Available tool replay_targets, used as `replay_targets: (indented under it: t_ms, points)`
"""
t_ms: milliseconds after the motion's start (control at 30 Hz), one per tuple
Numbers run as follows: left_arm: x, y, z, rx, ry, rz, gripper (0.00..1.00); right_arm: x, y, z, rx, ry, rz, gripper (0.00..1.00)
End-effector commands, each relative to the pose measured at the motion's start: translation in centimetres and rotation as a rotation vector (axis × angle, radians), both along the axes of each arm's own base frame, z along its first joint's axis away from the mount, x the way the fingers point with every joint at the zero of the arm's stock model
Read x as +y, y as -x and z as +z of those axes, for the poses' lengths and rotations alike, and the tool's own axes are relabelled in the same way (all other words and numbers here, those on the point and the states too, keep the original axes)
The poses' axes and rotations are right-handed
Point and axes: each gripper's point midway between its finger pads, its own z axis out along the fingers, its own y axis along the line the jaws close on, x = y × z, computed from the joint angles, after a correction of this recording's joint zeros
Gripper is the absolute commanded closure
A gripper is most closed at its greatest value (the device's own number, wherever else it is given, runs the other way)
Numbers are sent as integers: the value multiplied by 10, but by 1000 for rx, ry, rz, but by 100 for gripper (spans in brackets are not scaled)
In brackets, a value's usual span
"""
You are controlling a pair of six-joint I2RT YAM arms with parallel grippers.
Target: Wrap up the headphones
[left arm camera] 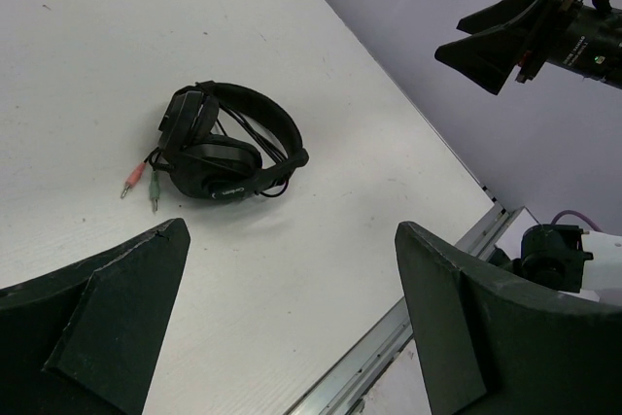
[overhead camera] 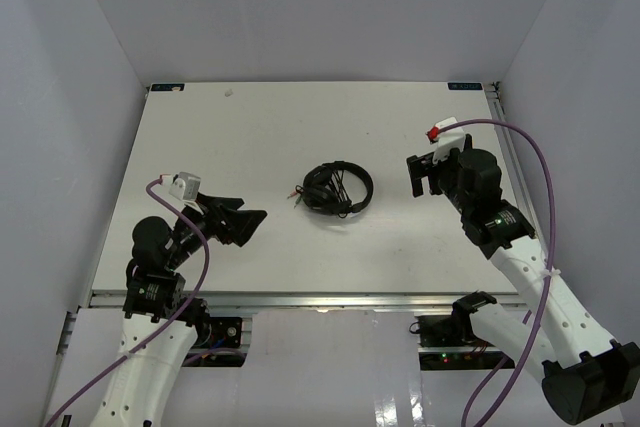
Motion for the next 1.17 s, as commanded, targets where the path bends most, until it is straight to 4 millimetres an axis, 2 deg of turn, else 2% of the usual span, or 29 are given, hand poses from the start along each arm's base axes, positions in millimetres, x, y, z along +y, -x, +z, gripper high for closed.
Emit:
replay_targets:
  t_ms: [0,1133]
  points:
    - [1,1,0,-1,-1,5,2,-1,-5,17,-62,-51,-20,10]
    - [2,1,-1,-10,-28,6,2,-7,-5,9,-44,-84,-44,10]
